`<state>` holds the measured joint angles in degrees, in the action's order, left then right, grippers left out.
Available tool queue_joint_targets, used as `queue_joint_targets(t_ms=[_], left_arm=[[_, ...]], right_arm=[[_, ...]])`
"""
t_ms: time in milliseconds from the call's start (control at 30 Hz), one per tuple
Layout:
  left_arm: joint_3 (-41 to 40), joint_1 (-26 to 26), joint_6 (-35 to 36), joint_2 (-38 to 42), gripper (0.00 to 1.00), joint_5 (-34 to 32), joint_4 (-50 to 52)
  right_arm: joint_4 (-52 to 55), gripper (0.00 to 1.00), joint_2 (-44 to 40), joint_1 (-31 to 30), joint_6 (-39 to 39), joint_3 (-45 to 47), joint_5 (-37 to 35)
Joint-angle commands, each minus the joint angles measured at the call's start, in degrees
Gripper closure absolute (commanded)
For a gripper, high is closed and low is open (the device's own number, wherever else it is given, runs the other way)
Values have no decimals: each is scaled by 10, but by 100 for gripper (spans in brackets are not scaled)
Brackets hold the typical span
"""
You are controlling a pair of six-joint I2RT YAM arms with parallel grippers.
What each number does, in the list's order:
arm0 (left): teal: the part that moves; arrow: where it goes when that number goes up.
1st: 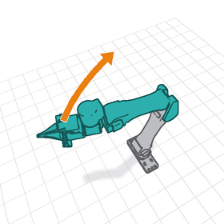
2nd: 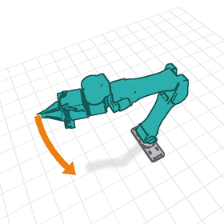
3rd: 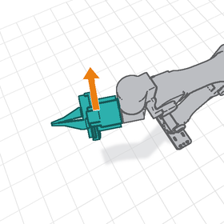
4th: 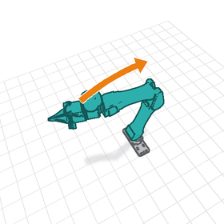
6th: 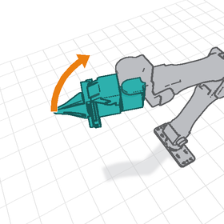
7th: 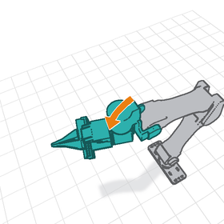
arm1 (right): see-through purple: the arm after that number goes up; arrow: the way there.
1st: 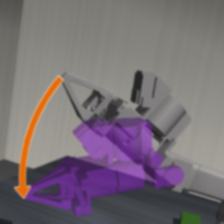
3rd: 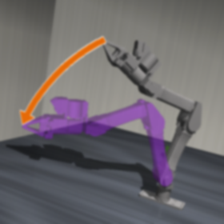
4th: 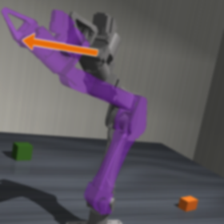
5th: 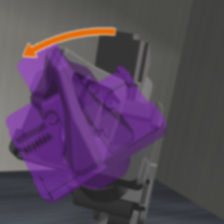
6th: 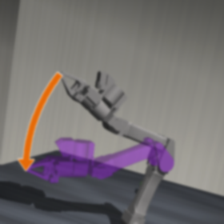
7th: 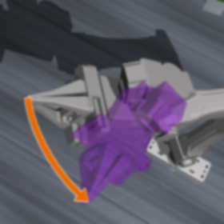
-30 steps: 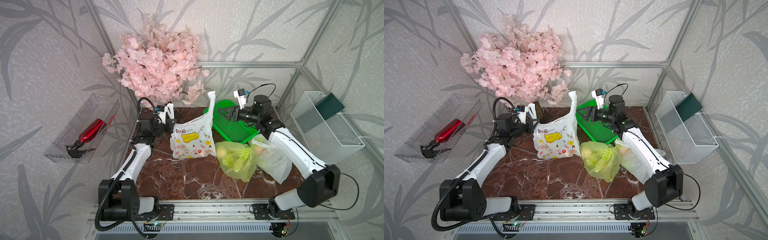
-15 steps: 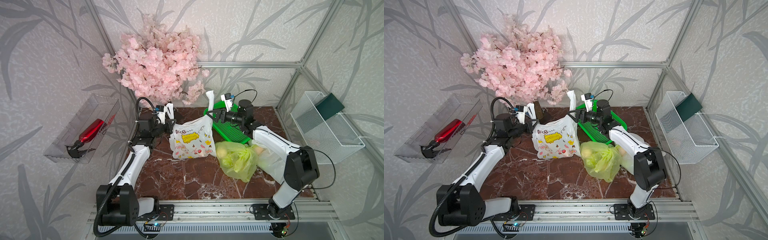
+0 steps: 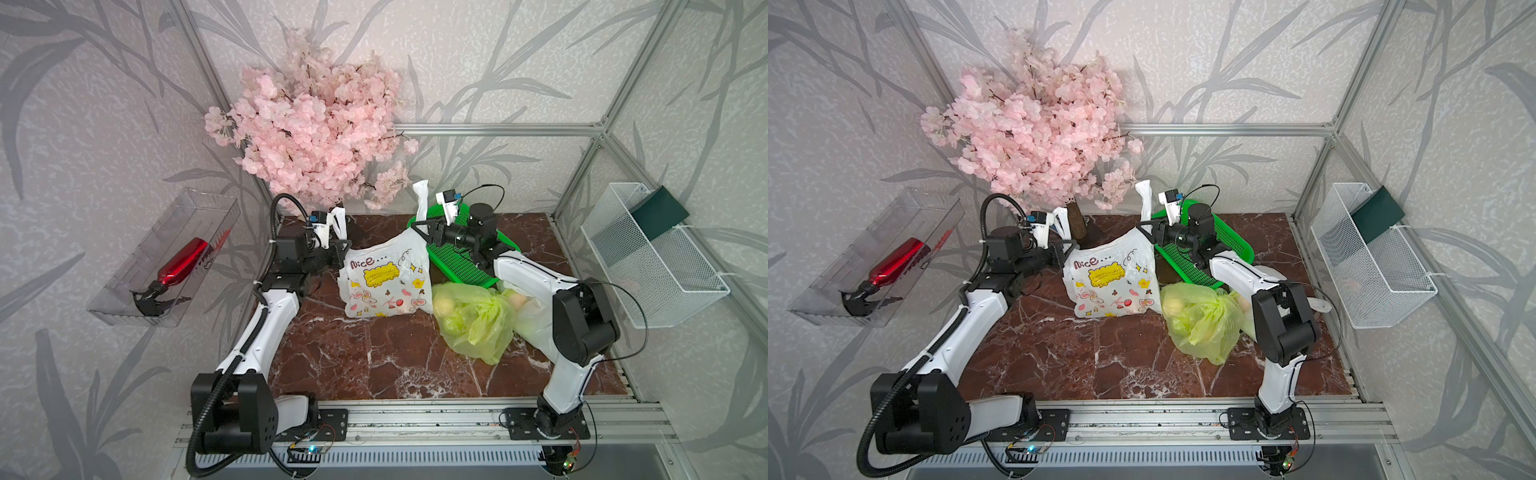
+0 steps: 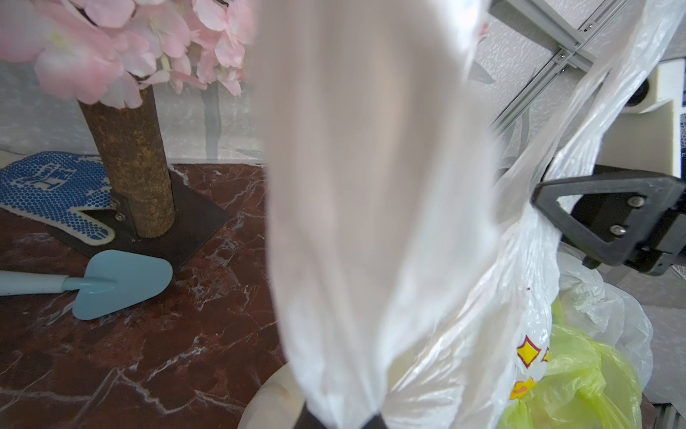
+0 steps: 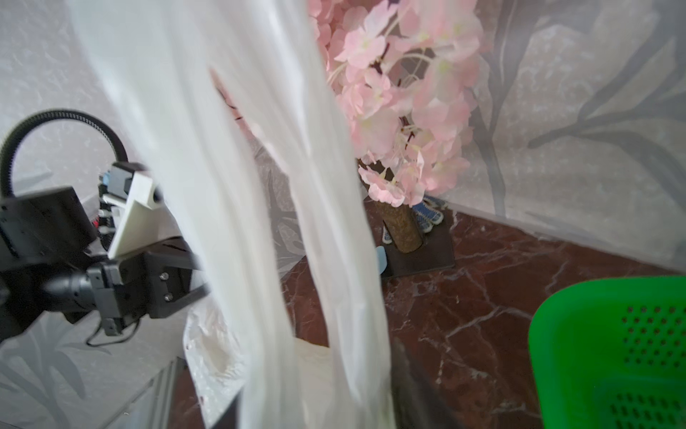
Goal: Place the pears into plastic bags & tie knots
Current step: Tie the plastic bag at the center of the board.
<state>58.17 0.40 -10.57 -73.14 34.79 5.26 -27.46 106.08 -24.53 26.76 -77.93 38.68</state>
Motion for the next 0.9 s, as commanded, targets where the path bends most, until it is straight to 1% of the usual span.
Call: queue_joint_targets(t_ms=[0,33,67,133,200,300,367,400,433,500,533,600,667,733,800,833,867], left_arm=[[54,2,16,-14,100,-1,85],[69,2,27,-22,100,4,114],[85,0,37,-28,100,9,142],[121,-6,57,-47,100,27,196],[167,-16,84,-70,100,30,256],[246,-48,152,-123,100,31,364],[301,-71,201,-159,100,32,428],[322,-76,216,-174,100,35,448],[341,-77,247,-189,100,60,470],[363,-75,282,-210,100,105,493],[362,-74,289,-213,100,130,487],[334,-71,295,-205,98,193,445],[279,-67,283,-182,95,253,358],[228,-60,268,-155,91,288,279],[188,-48,250,-134,84,322,217],[174,-42,248,-128,80,336,205],[171,-38,254,-125,74,336,211]], right_arm=[[-57,83,1,1,8,0,14],[-55,94,-4,1,6,4,14],[-50,100,-10,0,-1,7,13],[-23,100,-25,-3,-26,13,7],[30,100,-46,-13,-72,13,-2],[192,100,-77,-47,-202,-16,-43],[328,100,-80,-86,-321,-52,-99],[381,100,-79,-102,-364,-68,-124],[433,100,-80,-118,-403,-88,-150],[502,100,-67,-138,-442,-125,-188],[519,100,-63,-146,-452,-138,-196],[549,100,-55,-161,-470,-165,-208],[588,100,-36,-167,-467,-208,-206],[605,100,-24,-167,-457,-231,-193],[621,100,-16,-167,-452,-249,-187],[631,100,-12,-167,-451,-259,-186],[641,100,-7,-167,-452,-268,-183]])
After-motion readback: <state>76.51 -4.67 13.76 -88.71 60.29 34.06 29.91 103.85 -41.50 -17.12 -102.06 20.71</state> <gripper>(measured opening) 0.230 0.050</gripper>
